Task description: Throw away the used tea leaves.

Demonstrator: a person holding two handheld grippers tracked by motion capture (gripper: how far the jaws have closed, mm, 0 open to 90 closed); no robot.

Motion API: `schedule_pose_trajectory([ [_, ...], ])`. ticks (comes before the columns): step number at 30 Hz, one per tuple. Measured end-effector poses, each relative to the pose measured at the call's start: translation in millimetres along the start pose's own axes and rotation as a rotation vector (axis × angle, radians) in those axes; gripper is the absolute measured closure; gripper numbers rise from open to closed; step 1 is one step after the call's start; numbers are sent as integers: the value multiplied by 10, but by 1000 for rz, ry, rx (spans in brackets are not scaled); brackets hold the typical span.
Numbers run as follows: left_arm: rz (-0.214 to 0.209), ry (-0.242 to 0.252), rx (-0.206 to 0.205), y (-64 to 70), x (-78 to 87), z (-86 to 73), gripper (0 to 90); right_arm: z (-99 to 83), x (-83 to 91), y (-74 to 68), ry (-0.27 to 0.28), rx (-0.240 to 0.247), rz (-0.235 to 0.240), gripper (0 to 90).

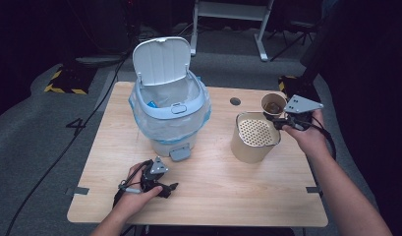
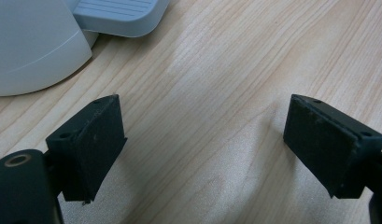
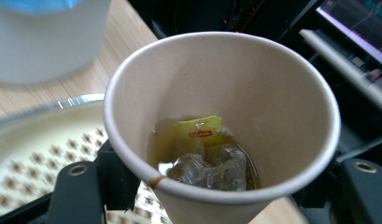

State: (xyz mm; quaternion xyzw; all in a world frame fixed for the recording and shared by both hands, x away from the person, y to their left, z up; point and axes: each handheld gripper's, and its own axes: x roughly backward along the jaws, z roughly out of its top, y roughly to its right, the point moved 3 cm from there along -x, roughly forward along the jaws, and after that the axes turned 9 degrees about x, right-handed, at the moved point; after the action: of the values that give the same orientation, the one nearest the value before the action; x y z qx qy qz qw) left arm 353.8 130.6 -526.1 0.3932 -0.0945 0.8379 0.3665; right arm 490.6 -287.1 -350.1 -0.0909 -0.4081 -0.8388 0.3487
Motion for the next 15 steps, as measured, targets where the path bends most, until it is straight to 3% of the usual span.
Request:
schedule_pose_trajectory([
  [1, 0, 0, 0, 0, 0, 0, 127, 9, 3, -6, -12, 39, -6, 329],
  [2, 0, 0, 0, 0, 0, 0, 127, 22, 11, -21, -45, 129, -23, 332],
  [3, 0, 0, 0, 0, 0, 0, 127, 22, 11, -21, -45, 129, -23, 332],
  [4, 0, 0, 0, 0, 0, 0, 127, 30, 19, -36, -81, 200, -39, 334],
  [5, 0, 0, 0, 0, 0, 0, 127, 30, 19, -36, -81, 200, -39, 334],
  [6, 0, 0, 0, 0, 0, 0, 127, 43, 22, -56, -114, 270, -57, 336],
  [7, 0, 0, 0, 0, 0, 0, 127, 43, 22, -56, -114, 270, -57, 336],
  [8, 0, 0, 0, 0, 0, 0, 127, 59, 22, -68, -140, 337, -69, 338],
  [9, 0, 0, 0, 0, 0, 0, 127, 59, 22, -68, -140, 337, -69, 338],
  [10, 0, 0, 0, 0, 0, 0, 127, 79, 17, -87, -164, 407, -87, 339],
  [11, 0, 0, 0, 0, 0, 0, 127, 79, 17, -87, -164, 407, -87, 339],
  [13, 0, 0, 0, 0, 0, 0, 127, 102, 11, -107, -187, 467, -100, 340],
  [14, 0, 0, 0, 0, 1, 0, 127, 120, 4, -124, -210, 532, -123, 341],
  [15, 0, 0, 0, 0, 0, 0, 127, 120, 4, -124, -210, 532, -123, 341],
])
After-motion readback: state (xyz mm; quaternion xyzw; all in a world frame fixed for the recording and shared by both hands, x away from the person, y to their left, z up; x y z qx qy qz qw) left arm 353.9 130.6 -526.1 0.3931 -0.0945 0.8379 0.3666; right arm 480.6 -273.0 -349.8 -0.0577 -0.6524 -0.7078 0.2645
